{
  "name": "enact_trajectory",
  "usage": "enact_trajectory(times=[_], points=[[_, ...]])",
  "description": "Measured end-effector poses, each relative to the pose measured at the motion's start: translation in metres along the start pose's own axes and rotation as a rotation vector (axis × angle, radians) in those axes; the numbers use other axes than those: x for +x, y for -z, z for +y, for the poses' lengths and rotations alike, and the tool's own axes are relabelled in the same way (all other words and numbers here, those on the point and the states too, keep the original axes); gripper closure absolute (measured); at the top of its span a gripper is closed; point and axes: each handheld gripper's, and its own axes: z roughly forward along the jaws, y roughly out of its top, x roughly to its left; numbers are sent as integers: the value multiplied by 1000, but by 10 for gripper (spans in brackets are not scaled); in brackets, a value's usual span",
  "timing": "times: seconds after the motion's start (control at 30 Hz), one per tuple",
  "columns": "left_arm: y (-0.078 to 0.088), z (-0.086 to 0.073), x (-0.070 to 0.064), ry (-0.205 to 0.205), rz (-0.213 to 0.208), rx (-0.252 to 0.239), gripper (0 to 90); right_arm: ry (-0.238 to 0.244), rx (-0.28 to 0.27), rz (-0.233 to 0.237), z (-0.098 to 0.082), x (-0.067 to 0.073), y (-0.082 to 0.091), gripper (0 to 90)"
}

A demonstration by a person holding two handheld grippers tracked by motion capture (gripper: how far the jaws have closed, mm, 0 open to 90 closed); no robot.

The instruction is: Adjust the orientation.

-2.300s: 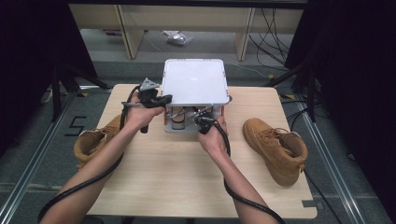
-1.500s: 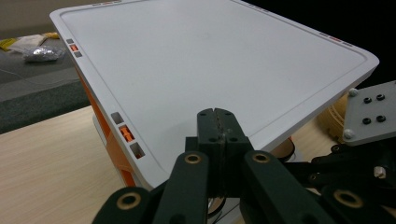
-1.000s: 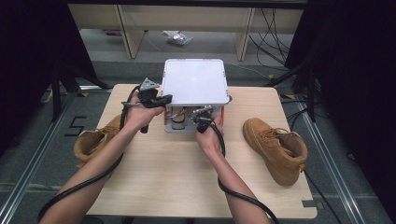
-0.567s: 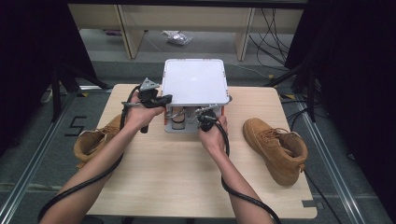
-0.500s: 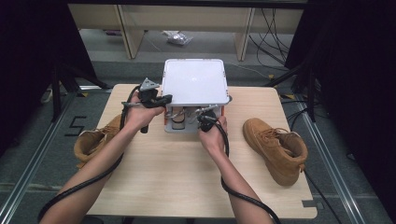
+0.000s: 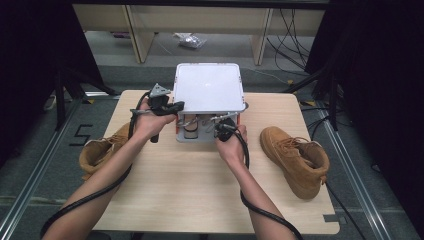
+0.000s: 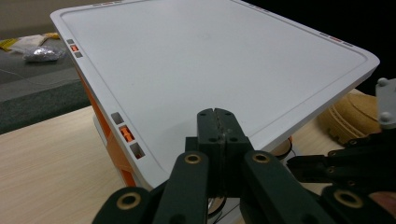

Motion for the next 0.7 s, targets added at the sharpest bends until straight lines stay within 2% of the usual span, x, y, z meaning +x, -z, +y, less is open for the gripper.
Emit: enact_trajectory(times=[0.03,0.07,0.13,0.23,0.4,0.53,0.7], points=[[0,0,0,0,0,0,895,0,0,0,0,0,0,874],[0,0,0,4,-2,-1,894,-23,1,21,-2,-4,7,825],[0,0,0,11,-4,-3,894,-30,7,41,-7,-9,14,794],[0,0,0,11,-3,-5,894,-25,14,42,-14,-15,25,753],[0,0,0,13,-2,-2,890,-57,10,50,-29,-26,43,679],[0,1,0,12,2,2,880,-44,-4,58,-41,-34,55,638],[0,2,1,21,0,8,843,-46,-24,59,-48,-36,65,604]])
